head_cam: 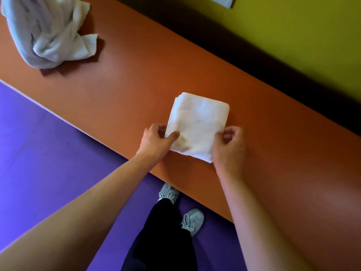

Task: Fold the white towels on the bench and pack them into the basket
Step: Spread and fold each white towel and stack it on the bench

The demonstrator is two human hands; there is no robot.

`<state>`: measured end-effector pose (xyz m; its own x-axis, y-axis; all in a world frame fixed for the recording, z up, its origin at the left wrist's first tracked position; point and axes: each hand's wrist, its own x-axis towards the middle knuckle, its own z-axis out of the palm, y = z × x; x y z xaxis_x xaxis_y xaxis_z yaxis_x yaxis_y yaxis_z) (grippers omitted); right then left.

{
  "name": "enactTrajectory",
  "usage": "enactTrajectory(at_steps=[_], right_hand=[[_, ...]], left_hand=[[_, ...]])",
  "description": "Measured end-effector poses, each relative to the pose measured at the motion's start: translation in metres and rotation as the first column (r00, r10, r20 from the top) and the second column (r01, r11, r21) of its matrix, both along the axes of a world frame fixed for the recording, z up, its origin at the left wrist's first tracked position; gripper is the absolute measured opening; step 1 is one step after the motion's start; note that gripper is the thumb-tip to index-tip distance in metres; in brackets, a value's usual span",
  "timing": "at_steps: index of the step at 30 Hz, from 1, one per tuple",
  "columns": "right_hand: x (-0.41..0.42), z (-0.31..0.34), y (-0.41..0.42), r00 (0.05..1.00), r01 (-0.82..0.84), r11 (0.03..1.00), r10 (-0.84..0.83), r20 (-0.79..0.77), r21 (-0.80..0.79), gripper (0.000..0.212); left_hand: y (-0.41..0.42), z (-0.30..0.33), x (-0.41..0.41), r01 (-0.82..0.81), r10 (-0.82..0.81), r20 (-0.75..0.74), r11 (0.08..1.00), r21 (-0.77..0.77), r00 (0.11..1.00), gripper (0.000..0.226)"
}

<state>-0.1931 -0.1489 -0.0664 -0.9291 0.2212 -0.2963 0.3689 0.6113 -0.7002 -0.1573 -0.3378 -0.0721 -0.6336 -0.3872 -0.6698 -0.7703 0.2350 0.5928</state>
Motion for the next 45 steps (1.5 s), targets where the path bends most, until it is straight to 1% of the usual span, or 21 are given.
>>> enactTrajectory(at_steps=[1, 2, 3, 4, 5, 6, 8, 9, 12, 15, 18, 22, 25, 28, 32, 35, 42, 45], right_hand=[[0.001, -0.005, 0.007, 0.992, 0.036, 0.999, -0.034, 0.123, -0.01, 0.028], [0.002, -0.009, 0.012, 0.974, 0.055, 0.997, -0.04, 0.223, -0.061, 0.035], [0.003, -0.011, 0.014, 0.96, 0.063, 0.991, -0.028, 0.279, -0.117, 0.039], [0.003, -0.012, 0.015, 0.953, 0.07, 0.984, -0.018, 0.303, -0.163, 0.041], [0.003, -0.012, 0.016, 0.946, 0.092, 0.974, -0.02, 0.323, -0.209, 0.04], [0.004, -0.01, 0.017, 0.936, 0.132, 0.956, -0.034, 0.351, -0.26, 0.035], [0.005, -0.005, 0.022, 0.905, 0.253, 0.893, -0.083, 0.418, -0.372, 0.02], [0.006, -0.003, 0.026, 0.895, 0.297, 0.864, -0.105, 0.433, -0.406, 0.013], [0.011, 0.006, 0.047, 0.898, 0.346, 0.834, -0.161, 0.409, -0.43, 0.01], [0.024, 0.026, 0.071, 0.893, 0.395, 0.793, -0.214, 0.395, -0.464, 0.01], [0.043, 0.052, 0.1, 0.898, 0.413, 0.768, -0.255, 0.358, -0.489, 0.012], [0.071, 0.079, 0.15, 0.871, 0.49, 0.708, -0.384, 0.306, -0.509, 0.014], [0.095, 0.099, 0.194, 0.841, 0.538, 0.658, -0.463, 0.28, -0.527, 0.008], [0.124, 0.115, 0.243, 0.807, 0.575, 0.611, -0.533, 0.255, -0.545, 0.013], [0.167, 0.13, 0.312, 0.72, 0.642, 0.493, -0.651, 0.24, -0.587, 0.015], [0.201, 0.137, 0.365, 0.653, 0.68, 0.431, -0.725, 0.22, -0.593, 0.015], [0.284, 0.152, 0.492, 0.571, 0.748, 0.39, -0.79, 0.221, -0.536, 0.012], [0.312, 0.165, 0.537, 0.542, 0.769, 0.373, -0.811, 0.22, -0.519, 0.018]], left_hand=[[0.003, 0.0, 0.0, 0.012, -0.012, 0.012, 1.0, -0.003, 1.0, 0.062], [0.005, 0.001, -0.001, 0.01, -0.01, 0.018, 1.0, 0.004, 1.0, 0.068], [0.008, 0.001, -0.003, -0.004, 0.003, 0.027, 1.0, 0.02, 1.0, 0.073], [0.012, 0.002, -0.005, -0.018, 0.017, 0.039, 0.999, 0.047, 0.999, 0.072], [0.016, 0.005, -0.008, -0.029, 0.025, 0.057, 0.997, 0.077, 0.998, 0.066], [0.019, 0.008, -0.009, -0.046, 0.038, 0.075, 0.993, 0.109, 0.996, 0.055], [0.027, 0.015, -0.01, -0.059, 0.041, 0.11, 0.984, 0.168, 0.993, 0.036], [0.03, 0.019, -0.008, -0.053, 0.034, 0.112, 0.983, 0.178, 0.993, 0.032], [0.044, 0.033, -0.002, -0.007, -0.001, 0.045, 0.981, 0.192, 0.999, 0.034], [0.062, 0.051, 0.005, 0.093, -0.094, -0.001, 0.974, 0.206, 0.996, 0.036], [0.09, 0.066, 0.013, 0.152, -0.146, -0.042, 0.963, 0.225, 0.988, 0.035], [0.142, 0.09, 0.022, 0.263, -0.247, -0.091, 0.925, 0.273, 0.965, 0.032], [0.188, 0.104, 0.027, 0.366, -0.34, -0.14, 0.886, 0.285, 0.93, 0.032], [0.238, 0.118, 0.034, 0.474, -0.441, -0.178, 0.835, 0.278, 0.88, 0.033], [0.316, 0.132, 0.053, 0.579, -0.538, -0.214, 0.77, 0.267, 0.815, 0.035], [0.376, 0.142, 0.078, 0.626, -0.584, -0.226, 0.73, 0.274, 0.78, 0.032], [0.509, 0.157, 0.147, 0.671, -0.632, -0.23, 0.675, 0.307, 0.74, 0.03], [0.558, 0.161, 0.169, 0.697, -0.66, -0.234, 0.639, 0.325, 0.714, 0.029]])
